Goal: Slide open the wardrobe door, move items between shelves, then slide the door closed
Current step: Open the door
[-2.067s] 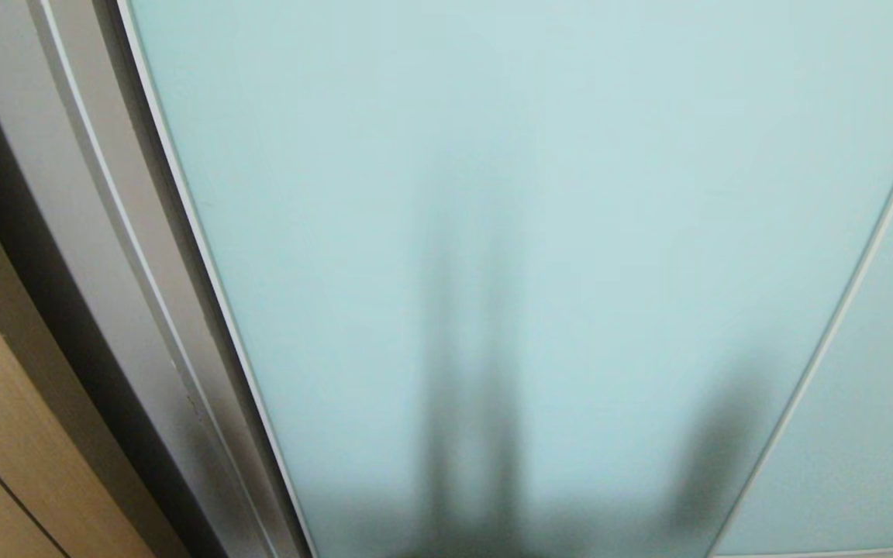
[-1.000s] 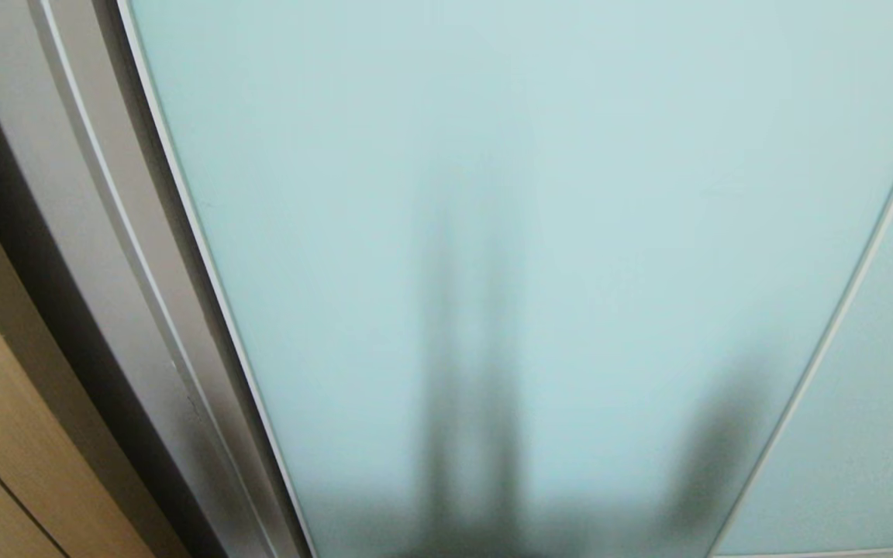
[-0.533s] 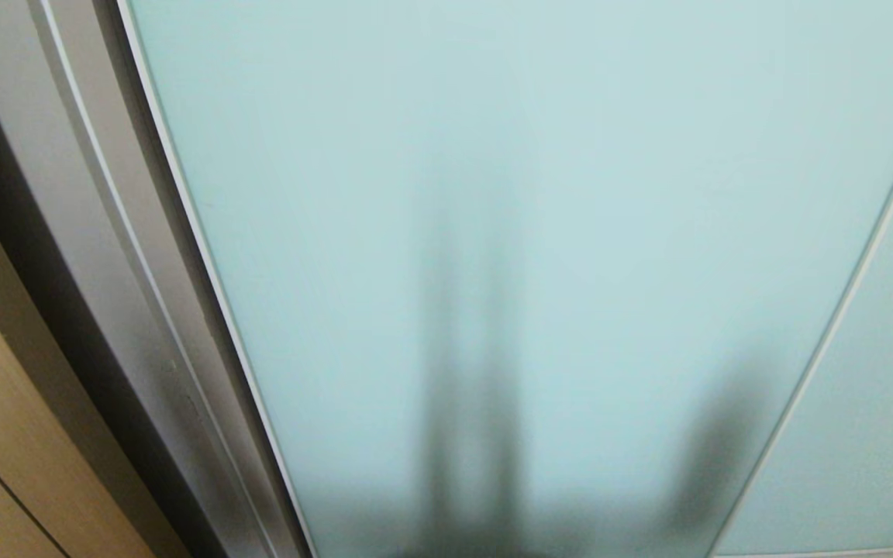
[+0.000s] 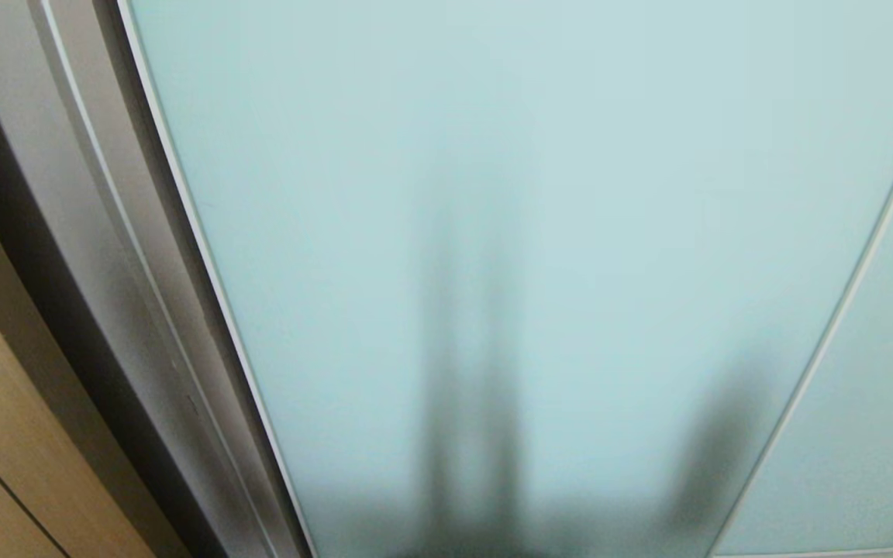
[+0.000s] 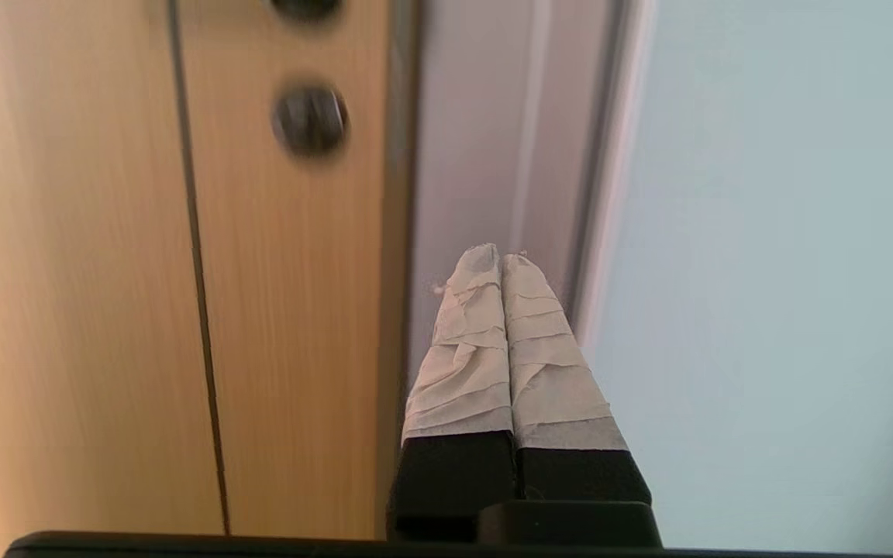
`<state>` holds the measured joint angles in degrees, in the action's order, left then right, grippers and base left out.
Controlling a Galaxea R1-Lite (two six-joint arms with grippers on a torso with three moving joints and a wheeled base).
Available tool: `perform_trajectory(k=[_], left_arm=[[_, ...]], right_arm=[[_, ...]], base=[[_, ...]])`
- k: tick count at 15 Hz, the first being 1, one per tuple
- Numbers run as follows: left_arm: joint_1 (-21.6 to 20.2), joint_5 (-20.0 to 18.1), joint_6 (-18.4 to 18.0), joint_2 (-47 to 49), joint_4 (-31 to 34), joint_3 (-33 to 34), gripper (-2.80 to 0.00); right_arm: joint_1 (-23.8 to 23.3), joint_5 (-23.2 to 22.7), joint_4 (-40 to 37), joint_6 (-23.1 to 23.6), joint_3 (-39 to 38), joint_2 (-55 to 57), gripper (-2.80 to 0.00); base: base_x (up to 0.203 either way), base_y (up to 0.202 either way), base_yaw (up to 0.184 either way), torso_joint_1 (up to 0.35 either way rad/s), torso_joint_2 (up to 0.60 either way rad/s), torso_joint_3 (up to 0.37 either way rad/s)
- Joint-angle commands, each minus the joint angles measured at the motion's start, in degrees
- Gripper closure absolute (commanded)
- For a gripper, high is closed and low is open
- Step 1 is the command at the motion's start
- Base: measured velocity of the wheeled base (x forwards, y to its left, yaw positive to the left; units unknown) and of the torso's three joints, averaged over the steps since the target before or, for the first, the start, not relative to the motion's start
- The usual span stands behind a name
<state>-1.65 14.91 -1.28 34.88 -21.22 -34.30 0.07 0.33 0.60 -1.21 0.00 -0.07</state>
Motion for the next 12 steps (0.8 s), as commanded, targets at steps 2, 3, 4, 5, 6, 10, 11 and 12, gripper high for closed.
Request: perform_trajectory(k=[2, 3, 4, 5, 6, 10, 11, 12], left_arm=[[-0.1, 2.5, -1.0, 17.8, -15.2, -1.0, 0.00], [0.0, 2.7, -1.1, 20.6, -16.1, -1.8, 0.00], [0.0, 2.8, -1.0, 23.5, -16.8, -2.9, 0.00], [0.0, 2.7, -1.0, 25.9, -17.3, -3.9, 0.00], [0.2, 1.9, -1.0, 27.8, -17.6, -4.9, 0.00], [0.5, -0.2, -0.9, 35.2, -17.8, -8.5, 0.00], [0.6, -2.1, -0.7, 36.8, -17.8, -9.3, 0.00], [0.6, -2.5, -0.7, 38.4, -17.8, -10.1, 0.00]], right_arm=[[0.0, 0.0, 0.0, 0.0, 0.0, 0.0, 0.00], [0.0, 0.0, 0.0, 0.0, 0.0, 0.0, 0.00], [0.0, 0.0, 0.0, 0.0, 0.0, 0.0, 0.00], [0.0, 0.0, 0.0, 0.0, 0.0, 0.0, 0.00], [0.0, 0.0, 0.0, 0.0, 0.0, 0.0, 0.00], [0.0, 0.0, 0.0, 0.0, 0.0, 0.0, 0.00], [0.0, 0.0, 0.0, 0.0, 0.0, 0.1, 0.00], [0.0, 0.0, 0.0, 0.0, 0.0, 0.0, 0.00]], base=[[0.000, 0.000, 0.000, 0.000, 0.00, 0.000], [0.000, 0.000, 0.000, 0.000, 0.00, 0.000], [0.000, 0.000, 0.000, 0.000, 0.00, 0.000], [0.000, 0.000, 0.000, 0.000, 0.00, 0.000], [0.000, 0.000, 0.000, 0.000, 0.00, 0.000], [0.000, 0.000, 0.000, 0.000, 0.00, 0.000], [0.000, 0.000, 0.000, 0.000, 0.00, 0.000], [0.000, 0.000, 0.000, 0.000, 0.00, 0.000]])
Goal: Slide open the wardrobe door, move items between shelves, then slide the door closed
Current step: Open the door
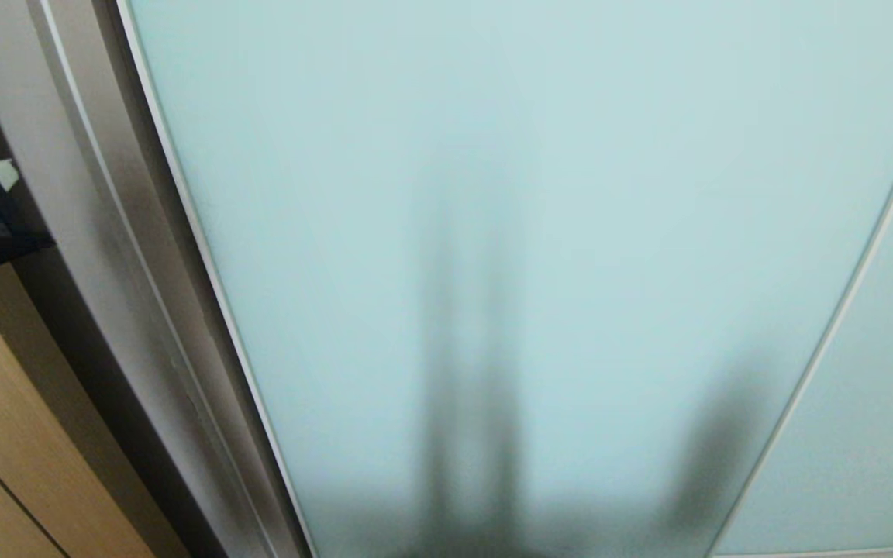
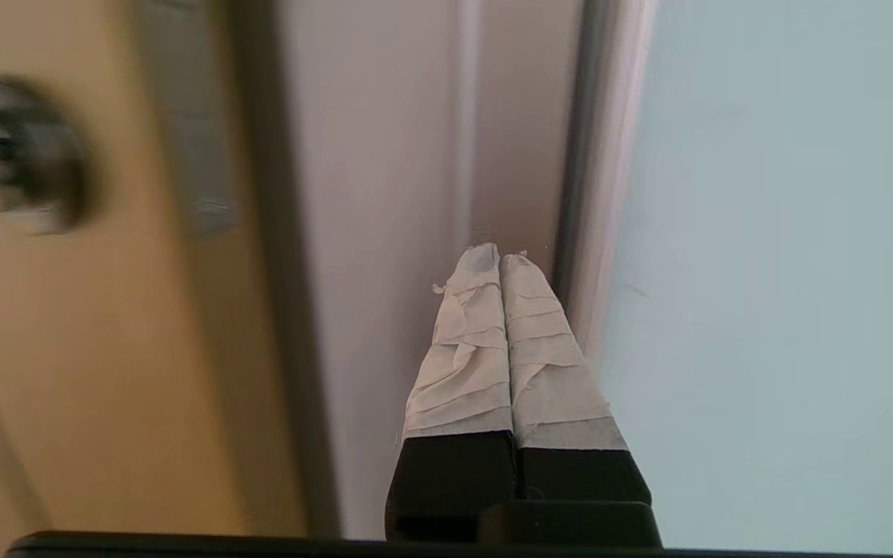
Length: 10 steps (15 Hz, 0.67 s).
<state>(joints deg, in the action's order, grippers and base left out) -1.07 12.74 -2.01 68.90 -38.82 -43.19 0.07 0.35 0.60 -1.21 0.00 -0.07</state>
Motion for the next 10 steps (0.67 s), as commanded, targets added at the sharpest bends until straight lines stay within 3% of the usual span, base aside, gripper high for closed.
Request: perform_trajectory(k=[1, 6, 10], left_arm=[[0.0, -0.5, 0.1, 5.9, -0.3, -2.2, 0.00], [0.0, -0.7, 0.8, 11.9, -1.0, -5.9, 0.00], [0.0, -0.8, 0.5, 16.4, -6.4, -6.6, 0.00]], right_arm=[[0.0, 0.0, 0.0, 0.0, 0.0, 0.0, 0.00], [0.0, 0.0, 0.0, 0.0, 0.0, 0.0, 0.00], [0.0, 0.0, 0.0, 0.0, 0.0, 0.0, 0.00]], base=[[0.000, 0.000, 0.000, 0.000, 0.00, 0.000], [0.000, 0.000, 0.000, 0.000, 0.00, 0.000], [0.000, 0.000, 0.000, 0.000, 0.00, 0.000]])
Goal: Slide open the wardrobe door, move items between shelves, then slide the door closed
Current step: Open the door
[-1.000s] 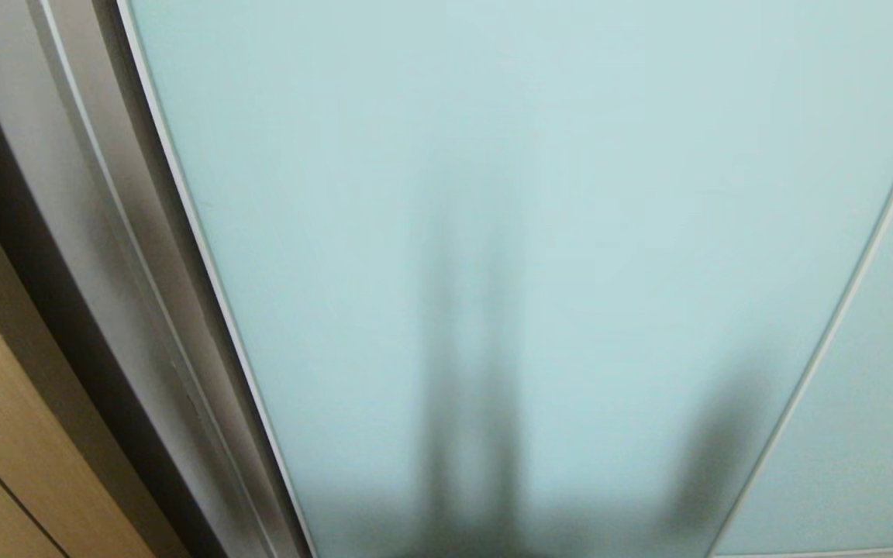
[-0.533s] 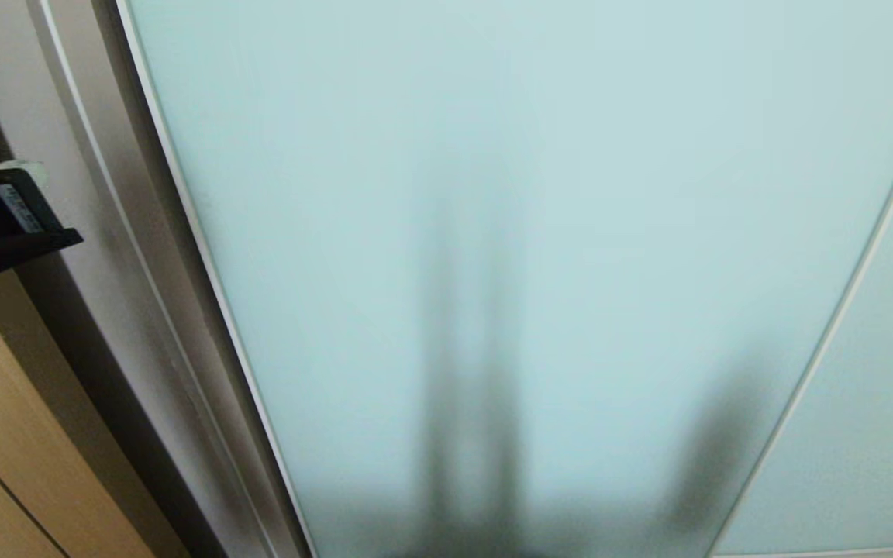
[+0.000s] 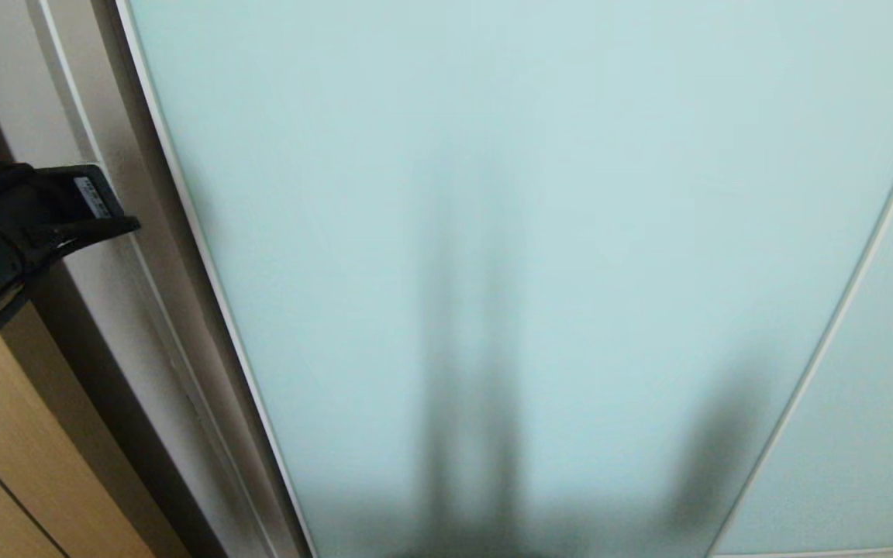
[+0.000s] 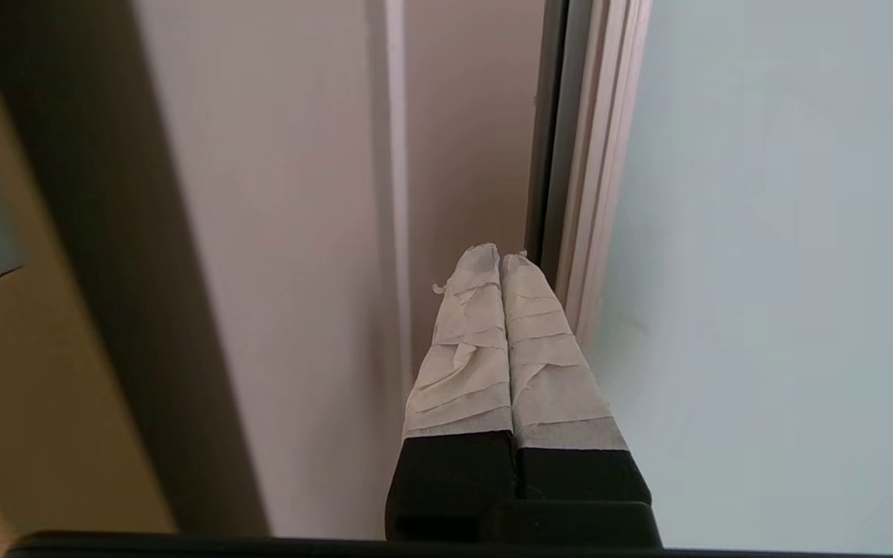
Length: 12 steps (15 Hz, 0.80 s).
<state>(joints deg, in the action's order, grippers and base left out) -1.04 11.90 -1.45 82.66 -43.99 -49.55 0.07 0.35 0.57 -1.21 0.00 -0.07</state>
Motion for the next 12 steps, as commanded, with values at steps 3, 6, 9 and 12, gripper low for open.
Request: perform_trajectory(k=[3, 6, 9, 12], left_arm=[[0.0, -0.1, -0.4, 5.0, -1.9, -0.8, 0.00], [0.0, -0.3, -0.2, 7.7, -1.9, -2.5, 0.00], [0.3, -0.3, -0.1, 10.2, -2.0, -3.9, 0.00], [0.4, -0.3, -0.1, 13.4, -5.7, -5.3, 0.00]], right_arm=[[0.0, 0.0, 0.0, 0.0, 0.0, 0.0, 0.00], [0.0, 0.0, 0.0, 0.0, 0.0, 0.0, 0.00], [0.0, 0.0, 0.0, 0.0, 0.0, 0.0, 0.00], [0.0, 0.0, 0.0, 0.0, 0.0, 0.0, 0.00]], base=[[0.000, 0.000, 0.000, 0.000, 0.00, 0.000], [0.000, 0.000, 0.000, 0.000, 0.00, 0.000], [0.000, 0.000, 0.000, 0.000, 0.00, 0.000], [0.000, 0.000, 0.000, 0.000, 0.00, 0.000]])
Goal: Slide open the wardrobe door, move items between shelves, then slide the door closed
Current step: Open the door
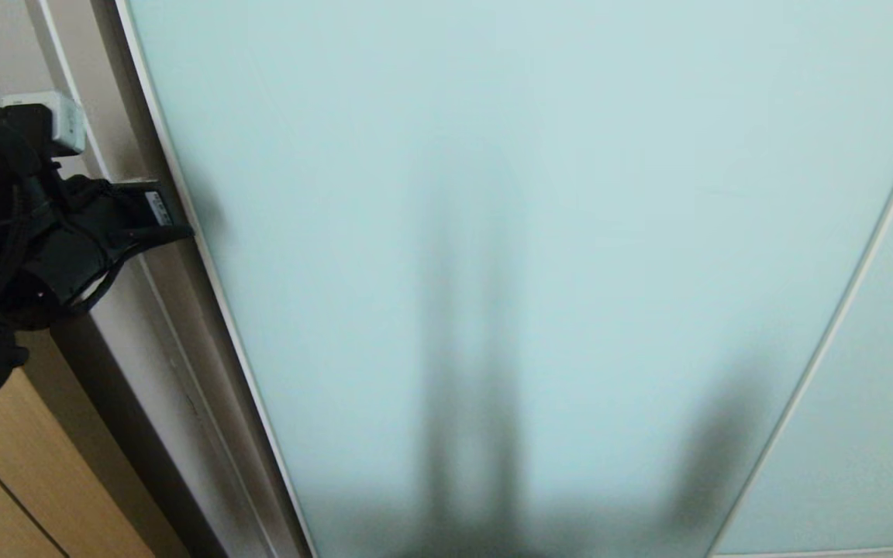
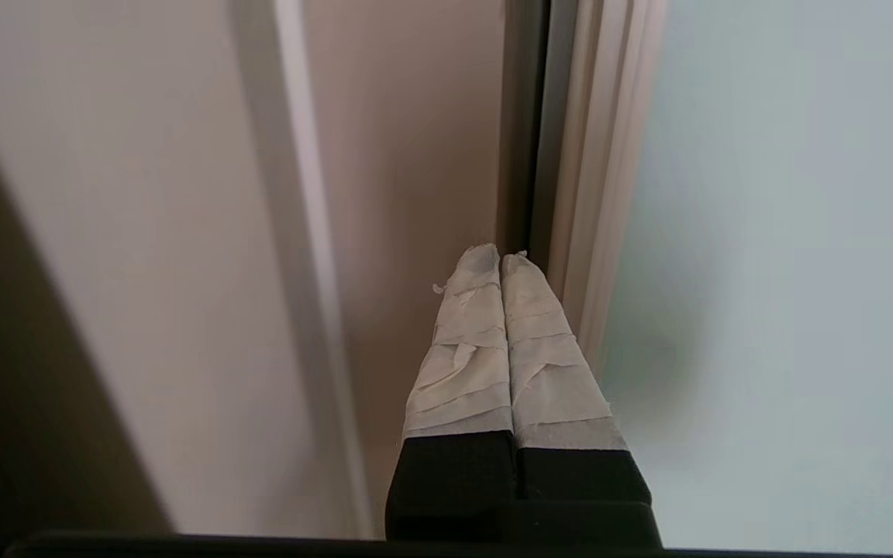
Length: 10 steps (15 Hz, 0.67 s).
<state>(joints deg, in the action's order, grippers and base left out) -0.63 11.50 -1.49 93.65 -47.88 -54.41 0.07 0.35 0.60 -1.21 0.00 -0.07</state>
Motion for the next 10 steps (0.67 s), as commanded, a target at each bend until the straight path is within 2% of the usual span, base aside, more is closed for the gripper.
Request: perform_trajectory(k=[1, 10], left_arm=[[0.1, 0.0, -0.3, 3.5, -3.5, -0.5, 0.00], [5.9, 0.4, -0.4, 4.7, -4.5, -0.6, 0.00]], right_arm=[[0.0, 0.0, 0.0, 0.0, 0.0, 0.0, 0.00], [0.0, 0.0, 0.0, 0.0, 0.0, 0.0, 0.00]], base=[[0.000, 0.000, 0.000, 0.000, 0.00, 0.000], [0.000, 0.000, 0.000, 0.000, 0.00, 0.000]])
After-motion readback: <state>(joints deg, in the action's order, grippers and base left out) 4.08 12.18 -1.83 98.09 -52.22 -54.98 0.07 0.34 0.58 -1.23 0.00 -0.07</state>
